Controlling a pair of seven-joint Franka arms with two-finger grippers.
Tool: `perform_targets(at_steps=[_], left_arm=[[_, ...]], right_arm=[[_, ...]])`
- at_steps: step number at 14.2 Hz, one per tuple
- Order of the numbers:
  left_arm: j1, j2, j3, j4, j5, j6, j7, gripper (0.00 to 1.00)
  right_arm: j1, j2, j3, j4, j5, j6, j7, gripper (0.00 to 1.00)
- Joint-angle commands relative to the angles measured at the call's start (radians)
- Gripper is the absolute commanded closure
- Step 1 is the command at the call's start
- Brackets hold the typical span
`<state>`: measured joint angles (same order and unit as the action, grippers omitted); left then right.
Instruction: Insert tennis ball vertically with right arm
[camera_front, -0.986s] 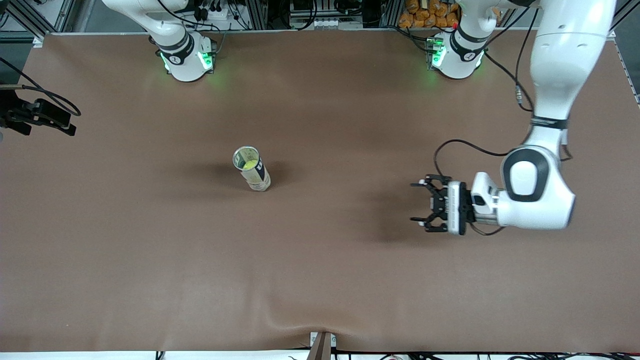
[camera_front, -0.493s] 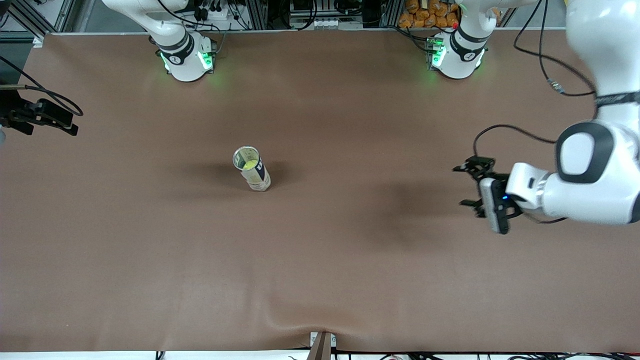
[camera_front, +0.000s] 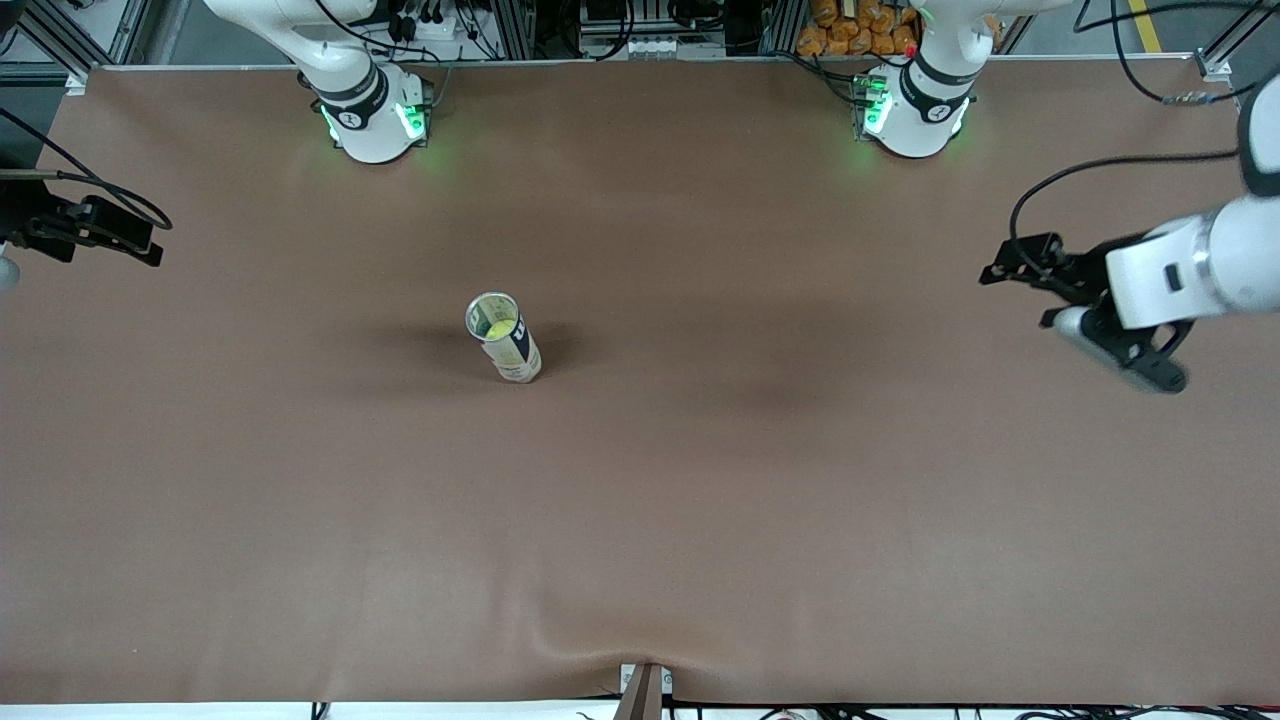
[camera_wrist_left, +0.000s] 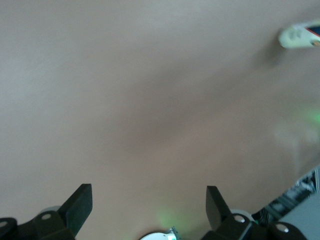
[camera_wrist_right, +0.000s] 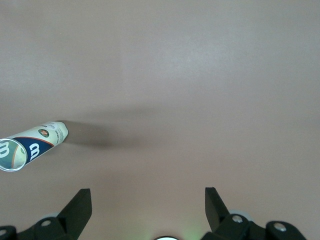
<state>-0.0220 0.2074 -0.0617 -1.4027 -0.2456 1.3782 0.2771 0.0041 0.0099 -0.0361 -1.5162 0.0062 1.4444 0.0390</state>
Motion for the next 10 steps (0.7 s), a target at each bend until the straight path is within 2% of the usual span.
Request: perform_targets(at_steps=[1, 3, 6, 7, 8, 10], left_arm=[[-0.025, -0.086, 0.005, -0.024, 0.093, -0.048, -0.14, 0.0], [-0.033, -0.153, 0.003, -0.027, 0.135, -0.118, -0.217, 0.0], [-0.047, -0.171, 0.003, -0.018, 0.328, -0.116, -0.208, 0.0], [-0.046, -0.172, 0.014, -0.018, 0.342, -0.095, -0.217, 0.0], [-0.047, -0.18, 0.049, -0.021, 0.323, -0.084, -0.222, 0.0], [-0.049, -0.235, 0.066, -0.06, 0.217, -0.076, -0.252, 0.0]], right_arm=[[-0.013, -0.001, 0.007, 0.008, 0.0, -0.013, 0.018, 0.0], [-0.007, 0.004, 0.008, 0.008, 0.012, -0.013, 0.016, 0.0], [0.005, -0.002, 0.021, 0.025, 0.009, -0.03, 0.019, 0.0], [0.007, -0.002, 0.021, 0.028, 0.014, -0.029, 0.021, 0.0], [0.013, -0.002, 0.022, 0.025, 0.014, -0.035, 0.022, 0.0], [0.056, -0.005, 0.021, 0.022, 0.009, -0.054, 0.027, 0.0]])
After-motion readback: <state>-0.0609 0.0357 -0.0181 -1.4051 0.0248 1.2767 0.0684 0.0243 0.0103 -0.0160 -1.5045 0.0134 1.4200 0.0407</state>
